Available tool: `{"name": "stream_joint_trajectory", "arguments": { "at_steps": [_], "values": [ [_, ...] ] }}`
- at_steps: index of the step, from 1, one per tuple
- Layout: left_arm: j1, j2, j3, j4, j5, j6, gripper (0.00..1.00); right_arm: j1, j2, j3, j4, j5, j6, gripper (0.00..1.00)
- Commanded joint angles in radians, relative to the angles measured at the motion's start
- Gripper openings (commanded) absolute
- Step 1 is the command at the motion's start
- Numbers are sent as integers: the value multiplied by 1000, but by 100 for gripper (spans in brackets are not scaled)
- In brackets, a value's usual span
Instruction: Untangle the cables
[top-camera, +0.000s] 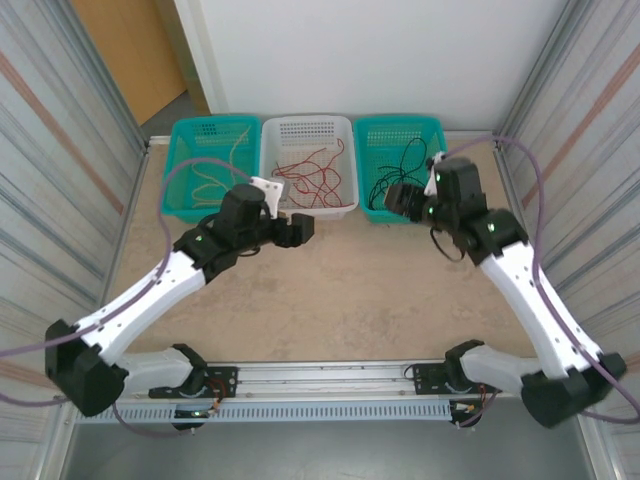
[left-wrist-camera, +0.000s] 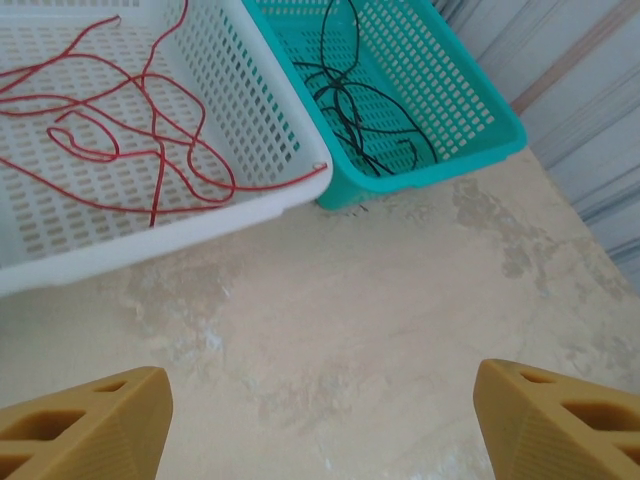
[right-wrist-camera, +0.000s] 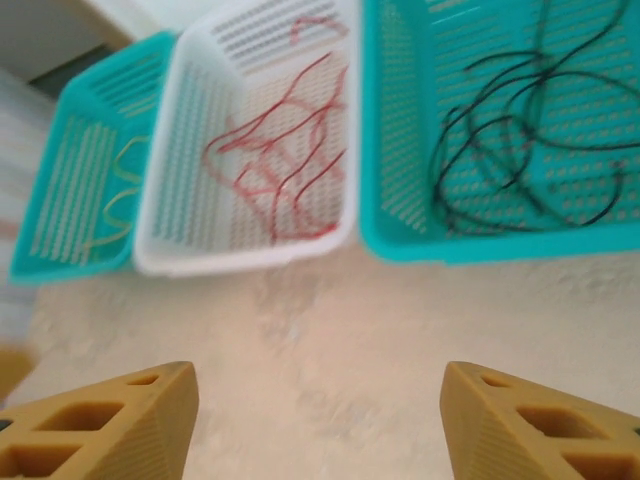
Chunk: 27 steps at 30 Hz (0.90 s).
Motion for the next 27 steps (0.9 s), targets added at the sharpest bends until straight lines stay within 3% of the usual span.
{"name": "stream_joint_trajectory", "arguments": {
  "at_steps": [1,5,7,9,12,17,18,21,23,25,27],
  "values": [
    [20,56,30,101,-102,22,81,130,-73,-54,-39,98,127,66],
    [50,63,-22,228,-91,-83,81,365,-108,24,-209,313,109,68],
    [50,24,-63,261,-106,-85,81,439,-130,30,-253,415,103,68],
    [51,-27,-94,241,-164,-73,83,459,-157,19,-242,435,97,68],
    [58,-120,-129,209,-268,-16,86,460,-203,-22,-131,420,50,79],
    [92,-248,-239,260,-493,62,92,460,-233,-121,31,533,-55,90],
    [101,-254,-263,265,-550,76,95,458,-227,-148,62,553,-101,99],
    [111,-235,-305,250,-703,116,99,442,-204,-214,121,580,-238,99],
    [114,-224,-333,260,-748,177,99,417,-195,-291,227,626,-348,99],
    [129,-238,-379,326,-758,269,99,341,-184,-358,328,659,-363,99],
    [191,-263,-395,328,-724,288,99,210,-163,-392,339,605,-304,99]
  ]
}}
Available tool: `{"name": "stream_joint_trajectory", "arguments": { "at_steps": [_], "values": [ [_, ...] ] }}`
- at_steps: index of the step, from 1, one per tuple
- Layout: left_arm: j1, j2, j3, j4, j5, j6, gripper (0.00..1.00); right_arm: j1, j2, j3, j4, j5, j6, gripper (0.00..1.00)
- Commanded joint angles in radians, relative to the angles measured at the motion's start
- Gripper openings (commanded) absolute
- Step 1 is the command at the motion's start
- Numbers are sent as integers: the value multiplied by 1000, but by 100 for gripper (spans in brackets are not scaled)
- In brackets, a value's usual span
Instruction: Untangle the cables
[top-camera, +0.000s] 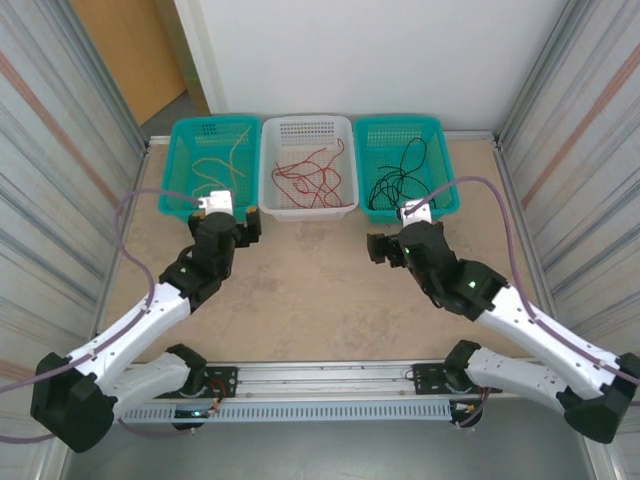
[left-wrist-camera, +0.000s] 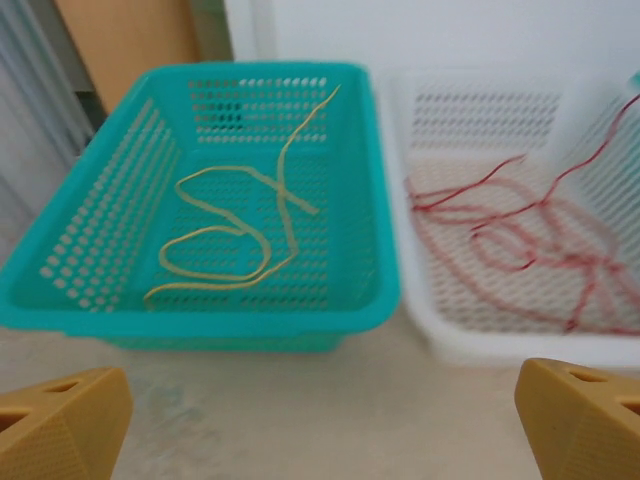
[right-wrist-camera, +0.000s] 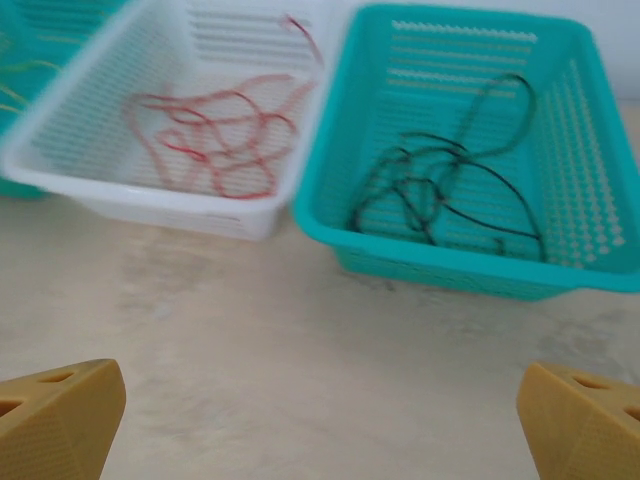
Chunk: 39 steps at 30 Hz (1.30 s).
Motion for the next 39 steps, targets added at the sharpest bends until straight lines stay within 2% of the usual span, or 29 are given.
{"name": "stream_joint_trajectory", "arguments": {
  "at_steps": [1,3,6,8,10,13,18,23,26,30,33,36,39],
  "values": [
    [105,-48,-22,51,-50,94,99,-194,17,-49,124,-27,-30,99],
    [205,-66,-41,54,-9,73,99,-328,38,-85,165,-66,-22,99],
    [362,-32,-88,105,45,113,99,-479,74,-152,300,-85,-49,99],
    [449,9,-116,132,66,131,99,-548,131,-183,398,-93,-73,99],
    [507,23,-185,227,120,146,99,-600,213,-190,460,-64,-100,99],
    [518,46,-288,421,139,154,99,-648,312,-216,582,3,-115,99],
    [533,149,-334,586,200,199,99,-686,352,-377,873,9,-175,99],
    [600,165,-367,666,241,144,99,-706,415,-508,1130,-22,-203,99],
    [599,158,-361,643,264,138,99,-730,417,-551,1234,-123,-213,99],
    [569,181,-363,659,303,158,99,-752,412,-546,1217,-209,-240,99],
    [574,232,-374,690,314,57,99,-754,417,-538,1205,-207,-249,99],
    [548,297,-394,829,313,89,99,-753,416,-528,1182,-230,-268,99],
    [542,383,-420,972,314,108,99,-749,367,-524,1086,-209,-240,99]
  ]
}}
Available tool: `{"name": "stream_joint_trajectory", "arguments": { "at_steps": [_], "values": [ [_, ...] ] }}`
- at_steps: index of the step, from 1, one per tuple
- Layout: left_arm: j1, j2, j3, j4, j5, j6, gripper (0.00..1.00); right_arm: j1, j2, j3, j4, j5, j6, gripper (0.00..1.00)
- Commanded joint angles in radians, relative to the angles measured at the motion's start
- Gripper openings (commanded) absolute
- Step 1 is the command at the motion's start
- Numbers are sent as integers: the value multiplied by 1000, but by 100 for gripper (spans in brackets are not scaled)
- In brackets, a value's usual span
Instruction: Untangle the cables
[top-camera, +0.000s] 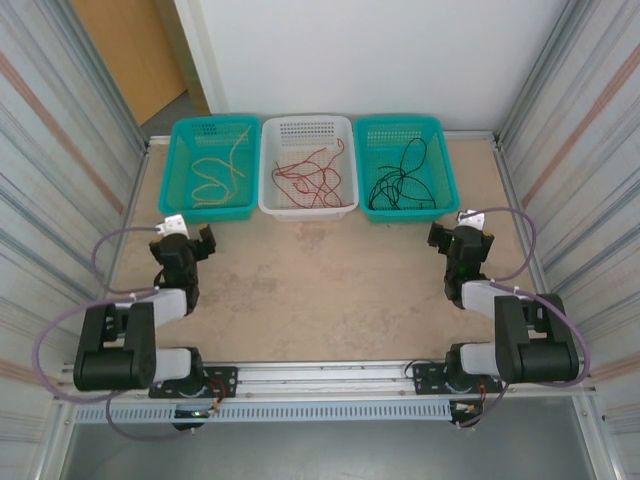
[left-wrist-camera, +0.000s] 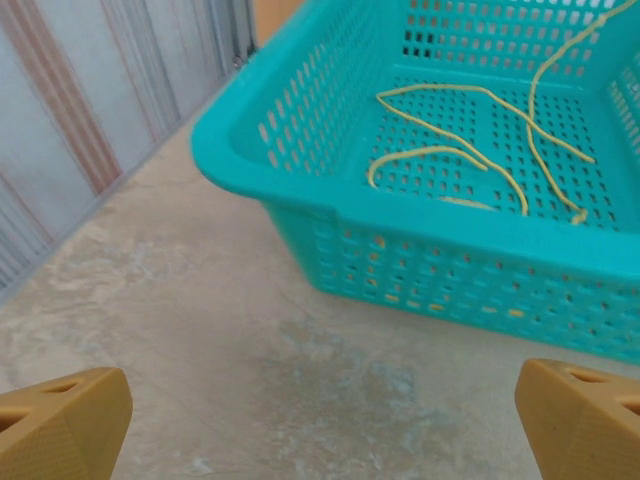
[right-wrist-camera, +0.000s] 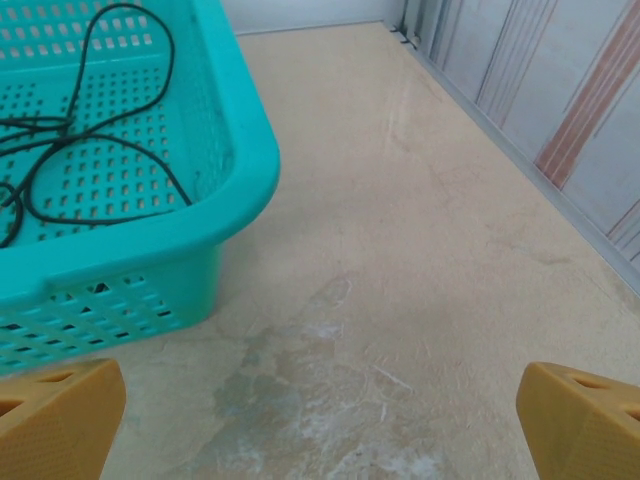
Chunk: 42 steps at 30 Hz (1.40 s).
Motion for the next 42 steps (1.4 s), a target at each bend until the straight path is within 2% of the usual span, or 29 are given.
{"name": "stream_joint_trajectory", "arguments": {
  "at_steps": [1,2,7,10,12,14,17,18,23,29,30,42],
  "values": [
    [-2,42,-18,157,46,12,99,0,-66,-4,-37,-14,-4,99],
    [-2,34,-6,115,84,22,99,-4,-83,-21,-26,-27,0,99],
    [-7,93,-7,191,180,75,99,-2,-116,-11,-106,-42,10,99],
    [-25,198,-24,352,133,97,99,5,-140,-44,-65,-69,2,99],
    [-29,147,6,201,143,86,99,4,-141,-62,-17,-103,-7,99],
    [-31,184,3,274,139,99,99,5,-125,-69,28,-126,1,99],
    [-31,158,34,169,150,94,99,8,-19,-42,128,-170,-30,99],
    [-32,174,34,198,148,100,99,19,11,-4,99,-163,-57,99],
    [-33,173,45,171,159,102,99,-13,233,-5,326,-247,-87,99],
    [-31,171,63,132,169,103,99,-84,229,92,121,-331,-19,99],
    [-31,171,64,131,169,103,99,-92,235,79,161,-345,-17,99],
    [-58,182,105,68,119,120,99,-76,230,79,149,-320,-25,99]
  ]
}}
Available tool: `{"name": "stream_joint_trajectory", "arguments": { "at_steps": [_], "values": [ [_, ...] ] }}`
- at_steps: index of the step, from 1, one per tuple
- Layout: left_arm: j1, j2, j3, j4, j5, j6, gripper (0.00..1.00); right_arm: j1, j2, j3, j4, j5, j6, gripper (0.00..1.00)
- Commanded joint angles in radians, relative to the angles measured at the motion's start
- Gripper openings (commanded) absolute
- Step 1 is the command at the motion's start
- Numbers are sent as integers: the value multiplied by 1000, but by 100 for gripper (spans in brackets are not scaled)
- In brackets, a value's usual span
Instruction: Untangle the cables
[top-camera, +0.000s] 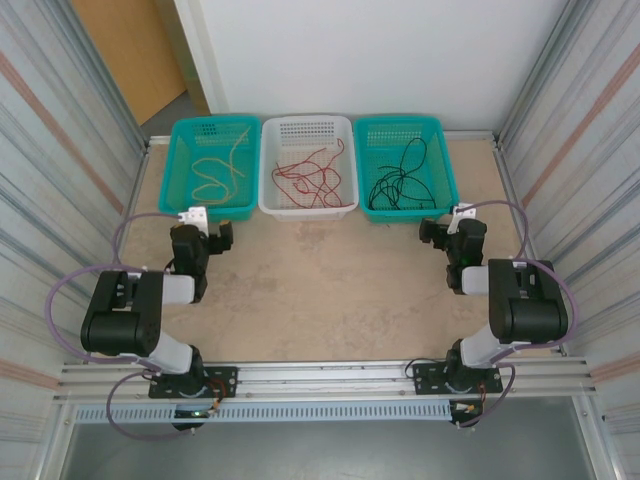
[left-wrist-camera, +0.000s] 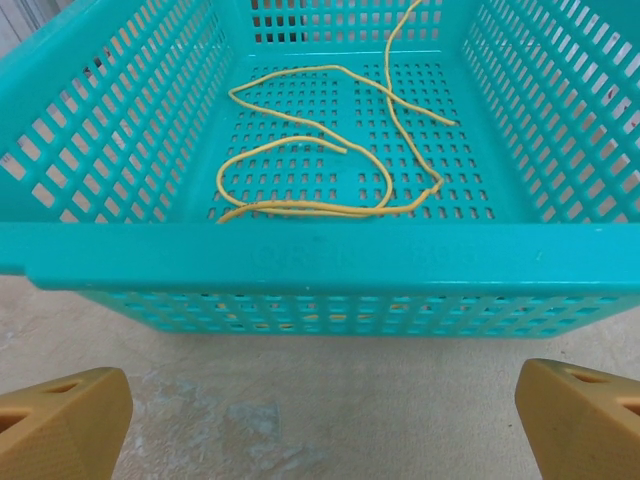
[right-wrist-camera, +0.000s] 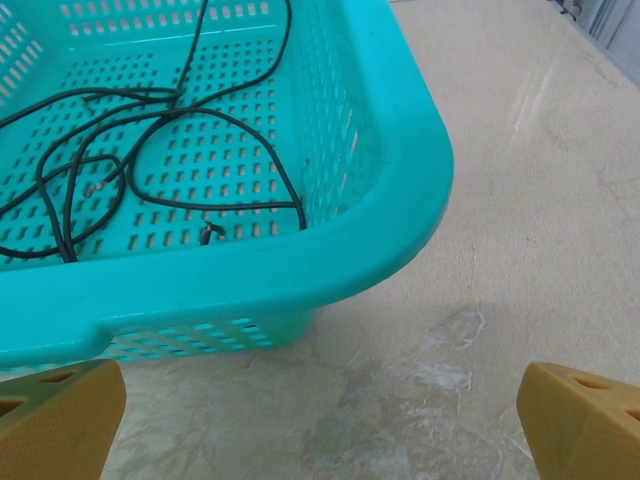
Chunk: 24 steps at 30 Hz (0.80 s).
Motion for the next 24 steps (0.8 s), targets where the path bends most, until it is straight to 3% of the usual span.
{"name": "stream_joint_trajectory", "arguments": {
  "at_steps": [1,24],
  "values": [
    [-2,7,18,-8,-25,21,99,6,-4,4,-6,-2,16,99],
    [-17,9,18,-4,-52,31,99,5,-3,8,-6,-2,16,99]
  ]
}}
